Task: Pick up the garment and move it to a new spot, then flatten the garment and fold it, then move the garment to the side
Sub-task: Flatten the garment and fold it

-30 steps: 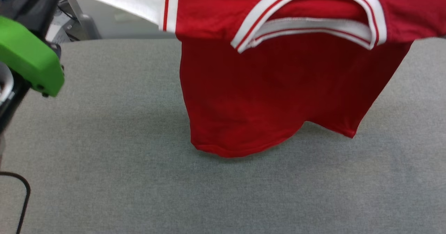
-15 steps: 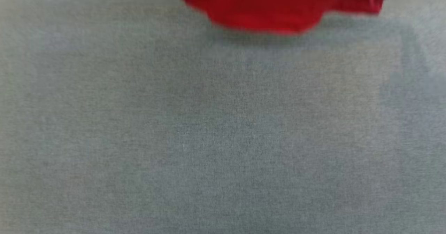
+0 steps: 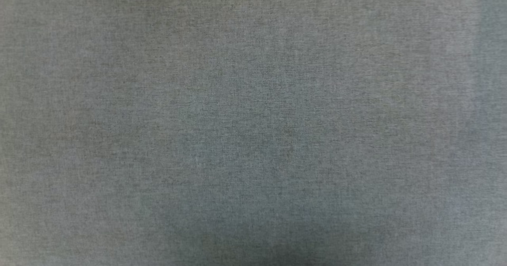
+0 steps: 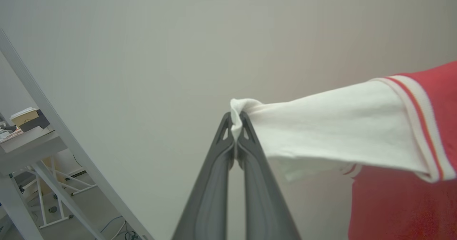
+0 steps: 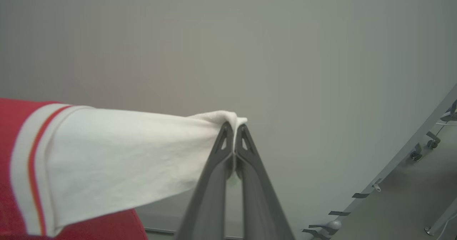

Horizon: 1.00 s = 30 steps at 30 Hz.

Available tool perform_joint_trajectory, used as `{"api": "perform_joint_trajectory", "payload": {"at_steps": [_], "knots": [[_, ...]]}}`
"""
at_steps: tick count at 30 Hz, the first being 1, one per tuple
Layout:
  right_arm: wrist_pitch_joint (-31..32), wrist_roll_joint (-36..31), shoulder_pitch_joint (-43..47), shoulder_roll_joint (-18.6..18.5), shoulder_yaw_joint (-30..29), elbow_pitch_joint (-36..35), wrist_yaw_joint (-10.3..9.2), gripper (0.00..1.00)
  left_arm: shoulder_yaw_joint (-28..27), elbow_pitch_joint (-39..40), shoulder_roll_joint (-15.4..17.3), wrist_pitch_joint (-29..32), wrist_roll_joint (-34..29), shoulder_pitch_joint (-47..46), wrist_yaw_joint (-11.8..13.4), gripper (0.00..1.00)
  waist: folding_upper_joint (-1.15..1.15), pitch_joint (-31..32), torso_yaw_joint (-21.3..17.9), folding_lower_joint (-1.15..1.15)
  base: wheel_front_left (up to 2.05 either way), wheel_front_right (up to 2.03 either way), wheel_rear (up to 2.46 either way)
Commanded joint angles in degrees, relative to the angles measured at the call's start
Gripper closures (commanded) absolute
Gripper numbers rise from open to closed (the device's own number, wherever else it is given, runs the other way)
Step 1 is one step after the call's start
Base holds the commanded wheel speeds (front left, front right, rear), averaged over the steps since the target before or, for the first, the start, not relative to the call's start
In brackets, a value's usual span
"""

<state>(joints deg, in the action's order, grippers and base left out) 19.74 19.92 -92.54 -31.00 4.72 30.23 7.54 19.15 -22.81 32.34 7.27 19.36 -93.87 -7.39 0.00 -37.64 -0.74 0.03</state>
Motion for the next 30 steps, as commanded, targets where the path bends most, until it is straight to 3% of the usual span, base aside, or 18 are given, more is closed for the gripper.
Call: {"api": "perform_joint_trajectory", "payload": {"at_steps": [1, 10, 17, 30], "knots": [[-0.95, 0.44, 1.34, 0.06, 1.1, 1.0, -0.05, 1.0, 0.3, -1.3, -0.33, -1.27, 0.02, 1.55, -0.05, 1.0, 0.0, -0.93, 0.55, -0.03, 0.0, 0.0, 0.0], [-4.14, 4.89, 13.37, 1.04, 4.63, 5.23, -0.05, 1.0, 2.35, -6.37, -4.0, -8.11, 3.12, 17.76, 0.53, 1.0, 0.0, 3.76, 1.99, -0.03, 0.0, 0.0, 0.0], [-3.13, 8.98, 26.89, 1.13, 6.46, 6.45, -0.05, 1.0, 3.22, -7.75, -5.33, -10.66, 6.31, 33.61, 1.41, 1.0, 0.0, 10.37, 2.31, -0.03, 0.0, 0.0, 0.0], [1.19, 13.55, 47.51, 0.61, 3.76, 6.84, -0.05, 1.0, 4.38, -8.43, -6.08, -5.92, 12.71, 55.53, 2.63, 1.0, 0.0, 21.86, 2.8, -0.03, 0.0, 0.0, 0.0]]}}
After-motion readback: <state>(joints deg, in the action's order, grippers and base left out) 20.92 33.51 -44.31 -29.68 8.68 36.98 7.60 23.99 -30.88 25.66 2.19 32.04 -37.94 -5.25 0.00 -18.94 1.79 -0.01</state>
